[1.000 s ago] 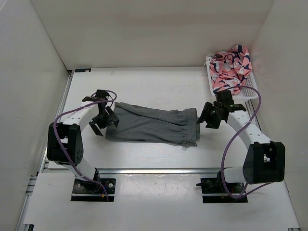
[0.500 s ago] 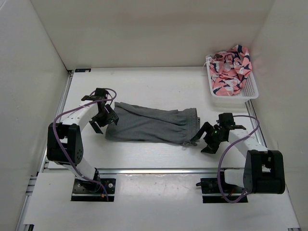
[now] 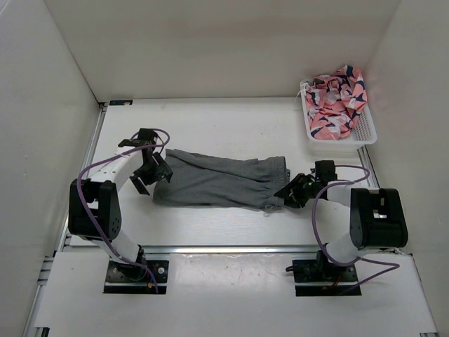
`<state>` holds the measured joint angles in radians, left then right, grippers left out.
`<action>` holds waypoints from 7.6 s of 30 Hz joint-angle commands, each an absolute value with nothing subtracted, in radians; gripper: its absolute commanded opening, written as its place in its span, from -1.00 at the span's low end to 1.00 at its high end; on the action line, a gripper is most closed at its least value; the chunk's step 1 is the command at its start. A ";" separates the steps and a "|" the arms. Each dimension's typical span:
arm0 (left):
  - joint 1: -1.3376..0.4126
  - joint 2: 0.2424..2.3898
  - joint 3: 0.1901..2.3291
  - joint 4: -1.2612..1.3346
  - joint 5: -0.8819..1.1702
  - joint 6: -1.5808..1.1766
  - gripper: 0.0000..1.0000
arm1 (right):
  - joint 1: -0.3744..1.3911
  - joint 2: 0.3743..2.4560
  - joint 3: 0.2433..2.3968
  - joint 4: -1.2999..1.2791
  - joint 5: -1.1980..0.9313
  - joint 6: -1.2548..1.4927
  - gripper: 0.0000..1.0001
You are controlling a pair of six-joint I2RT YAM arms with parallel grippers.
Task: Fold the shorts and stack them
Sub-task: Fold the shorts
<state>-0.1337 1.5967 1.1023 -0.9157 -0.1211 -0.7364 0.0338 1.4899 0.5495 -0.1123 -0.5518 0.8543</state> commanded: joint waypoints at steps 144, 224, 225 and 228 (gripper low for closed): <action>-0.041 1.614 1.344 -0.999 -0.175 -0.552 0.34 | 0.715 1.992 1.375 -0.279 -0.301 0.552 -1.00; -0.231 1.963 1.393 -0.819 -0.049 -0.584 0.32 | 0.695 2.114 1.457 -0.477 0.083 0.800 -0.82; -0.242 1.983 1.449 -0.819 -0.049 -0.572 0.32 | 0.686 2.065 1.425 -0.477 0.100 0.814 -0.82; -0.271 2.051 1.553 -0.828 -0.040 -0.560 0.38 | 0.686 1.987 1.353 -0.466 0.156 0.828 -0.82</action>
